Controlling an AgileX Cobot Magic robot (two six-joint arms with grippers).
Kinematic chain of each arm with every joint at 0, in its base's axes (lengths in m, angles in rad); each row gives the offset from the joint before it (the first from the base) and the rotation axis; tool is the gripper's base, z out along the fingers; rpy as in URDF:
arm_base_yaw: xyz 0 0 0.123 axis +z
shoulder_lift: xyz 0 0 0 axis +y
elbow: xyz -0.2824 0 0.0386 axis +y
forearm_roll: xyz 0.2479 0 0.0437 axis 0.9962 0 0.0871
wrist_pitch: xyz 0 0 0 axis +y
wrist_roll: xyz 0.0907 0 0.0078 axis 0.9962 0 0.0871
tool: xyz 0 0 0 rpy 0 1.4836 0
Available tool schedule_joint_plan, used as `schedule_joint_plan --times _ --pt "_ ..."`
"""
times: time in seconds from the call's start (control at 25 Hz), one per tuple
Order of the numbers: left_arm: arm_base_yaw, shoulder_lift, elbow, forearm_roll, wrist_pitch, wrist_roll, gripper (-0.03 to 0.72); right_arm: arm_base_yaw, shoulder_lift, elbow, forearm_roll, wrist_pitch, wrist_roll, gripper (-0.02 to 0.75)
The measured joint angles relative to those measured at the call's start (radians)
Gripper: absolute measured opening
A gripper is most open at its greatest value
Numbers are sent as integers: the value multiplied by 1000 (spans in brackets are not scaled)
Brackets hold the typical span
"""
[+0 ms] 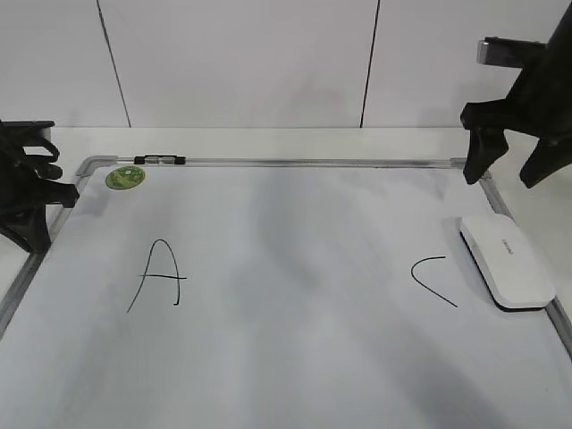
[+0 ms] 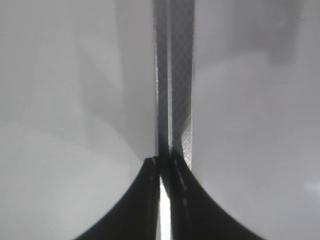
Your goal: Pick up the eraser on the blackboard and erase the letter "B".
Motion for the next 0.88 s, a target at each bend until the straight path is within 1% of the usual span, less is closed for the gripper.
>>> schedule_joint_plan --times 0.2,0.28,0.4,0.52,0.64,0.76,0.88 --pt "0 0 0 0 0 0 22 0 -47 0 4 6 1 588" --pt "0 0 0 0 0 0 34 0 -62 0 4 6 2 587" --pt "0 0 0 3 0 0 88 0 -89 0 4 8 2 587" --pt "0 0 -12 16 13 7 185 0 -119 0 6 8 2 587" --pt "0 -2 -29 18 57 9 261 0 -147 0 18 10 2 587" --pt "0 -31 -61 20 87 9 289 0 -176 0 38 10 2 587" --pt "0 -66 -96 24 143 9 294 0 -213 0 47 12 2 586"
